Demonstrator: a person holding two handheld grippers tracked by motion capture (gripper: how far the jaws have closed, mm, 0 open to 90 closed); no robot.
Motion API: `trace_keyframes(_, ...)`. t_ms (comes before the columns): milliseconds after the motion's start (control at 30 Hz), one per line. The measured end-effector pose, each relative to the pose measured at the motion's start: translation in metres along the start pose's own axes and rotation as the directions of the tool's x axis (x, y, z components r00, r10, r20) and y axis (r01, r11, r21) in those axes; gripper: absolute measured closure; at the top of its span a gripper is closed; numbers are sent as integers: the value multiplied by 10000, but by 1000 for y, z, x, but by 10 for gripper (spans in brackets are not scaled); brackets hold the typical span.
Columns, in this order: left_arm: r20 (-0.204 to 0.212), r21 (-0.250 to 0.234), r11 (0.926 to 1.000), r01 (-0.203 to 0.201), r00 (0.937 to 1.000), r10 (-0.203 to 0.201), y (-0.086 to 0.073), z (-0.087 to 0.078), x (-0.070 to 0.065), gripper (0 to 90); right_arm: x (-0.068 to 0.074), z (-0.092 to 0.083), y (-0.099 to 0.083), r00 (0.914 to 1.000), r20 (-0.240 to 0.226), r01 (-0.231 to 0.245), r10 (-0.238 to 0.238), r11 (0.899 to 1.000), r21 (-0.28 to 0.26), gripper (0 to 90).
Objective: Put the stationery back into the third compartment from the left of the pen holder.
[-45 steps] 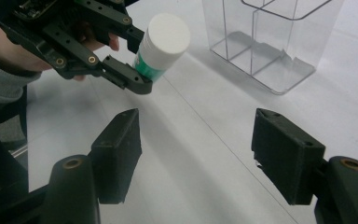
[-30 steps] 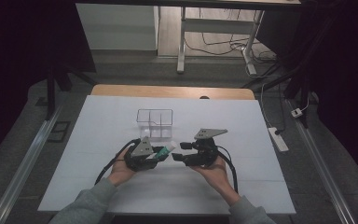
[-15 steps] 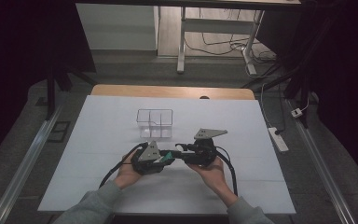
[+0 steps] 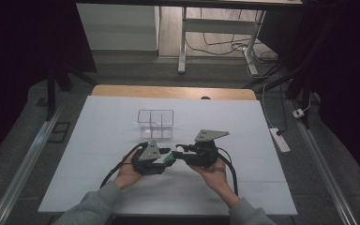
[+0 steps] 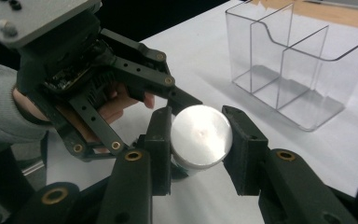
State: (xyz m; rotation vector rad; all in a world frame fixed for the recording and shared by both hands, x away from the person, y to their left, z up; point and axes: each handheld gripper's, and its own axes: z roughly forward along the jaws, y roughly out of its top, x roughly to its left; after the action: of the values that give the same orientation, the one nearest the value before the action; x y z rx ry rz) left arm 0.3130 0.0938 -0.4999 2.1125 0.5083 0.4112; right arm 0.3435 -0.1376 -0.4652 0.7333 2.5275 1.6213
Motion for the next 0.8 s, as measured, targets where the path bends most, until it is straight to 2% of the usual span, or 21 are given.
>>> trace_keyframes(300,-86,148,9991,387,9992,-386,-1,-7,4,403,-5,-13,2,9990,446,-42,56,9995,-305,639)
trace_keyframes(567,-345,463,9974,555,9979,-540,-8,-26,9,366,-11,-20,2,9971,748,-82,118,9988,-483,639)
trace_keyframes(800,-731,652,9918,1096,9918,-1048,-21,-44,15,361,-14,-25,4,9958,906,-65,123,9979,-648,639)
